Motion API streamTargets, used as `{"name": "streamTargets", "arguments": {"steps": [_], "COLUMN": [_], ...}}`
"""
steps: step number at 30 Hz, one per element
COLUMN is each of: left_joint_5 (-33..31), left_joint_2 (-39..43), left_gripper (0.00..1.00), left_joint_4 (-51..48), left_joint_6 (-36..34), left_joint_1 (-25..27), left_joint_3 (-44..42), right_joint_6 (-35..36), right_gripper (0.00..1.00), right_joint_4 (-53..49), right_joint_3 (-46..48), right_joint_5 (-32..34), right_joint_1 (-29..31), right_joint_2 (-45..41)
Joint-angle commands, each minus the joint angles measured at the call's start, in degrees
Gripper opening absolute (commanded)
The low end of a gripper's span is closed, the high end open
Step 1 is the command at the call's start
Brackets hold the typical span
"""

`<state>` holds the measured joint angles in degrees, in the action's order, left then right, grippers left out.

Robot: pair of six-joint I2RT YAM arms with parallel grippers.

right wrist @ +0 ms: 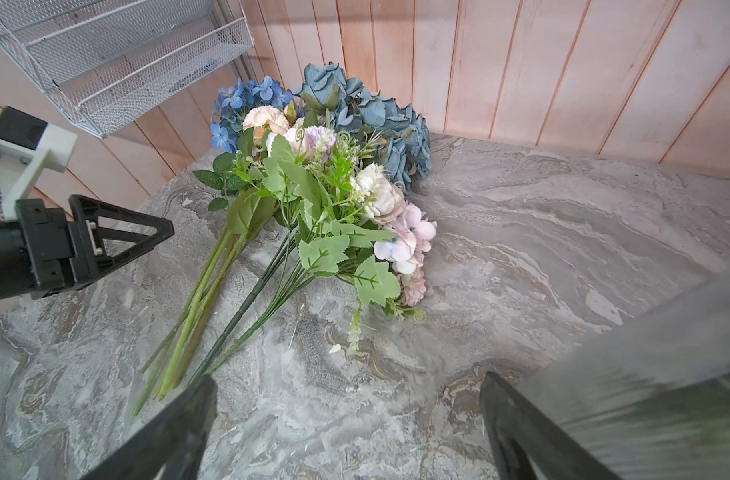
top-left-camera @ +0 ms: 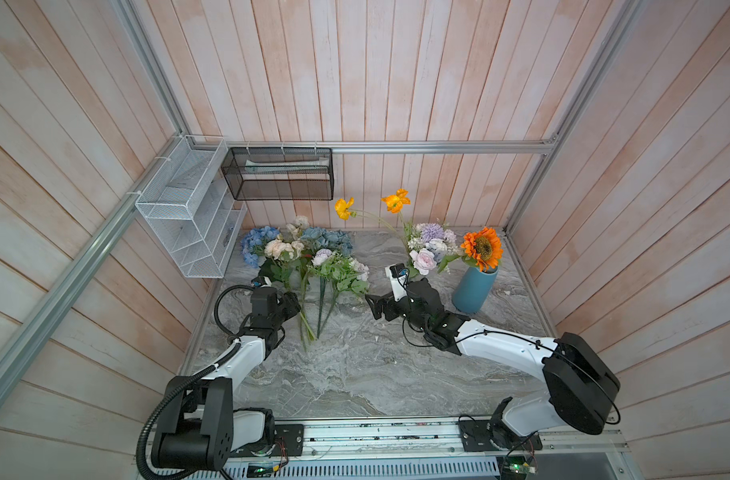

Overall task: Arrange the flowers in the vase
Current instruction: 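Grasp the pale pink rose stem in the pile with the left gripper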

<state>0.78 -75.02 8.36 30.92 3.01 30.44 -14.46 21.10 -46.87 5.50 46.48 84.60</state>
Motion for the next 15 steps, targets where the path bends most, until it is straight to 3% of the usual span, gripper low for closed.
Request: {"name": "streamTargets", "arguments": {"steps": [1,8,15], "left_joint_5": [-1.2,1.7,1.6], "left_joint_2": [-3.4,-11.9,-15.6], "left_gripper": [0.6,0.52,0.37], "left_joint_4": [0.4,-1.9,-1.3], "left_joint_6": [-1.4,-3.0,-2.9], "left_joint_1": [-0.4,-0.2,0.6], "left_joint_3": [2.0,7.8,8.7], "right_joint_6": [1.8,2.4,2.2], "right_gripper": [0.98,0.98,0.98], "right_joint_4": [1.8,1.2,1.6], "right_joint_3": [-1.4,-1.0,0.1], "right_joint_5": [0.5,0.9,1.6], "right_joint_1": [0.4,0.5,0.5], "right_joint_2": [1.0,0.6,-0.4]}}
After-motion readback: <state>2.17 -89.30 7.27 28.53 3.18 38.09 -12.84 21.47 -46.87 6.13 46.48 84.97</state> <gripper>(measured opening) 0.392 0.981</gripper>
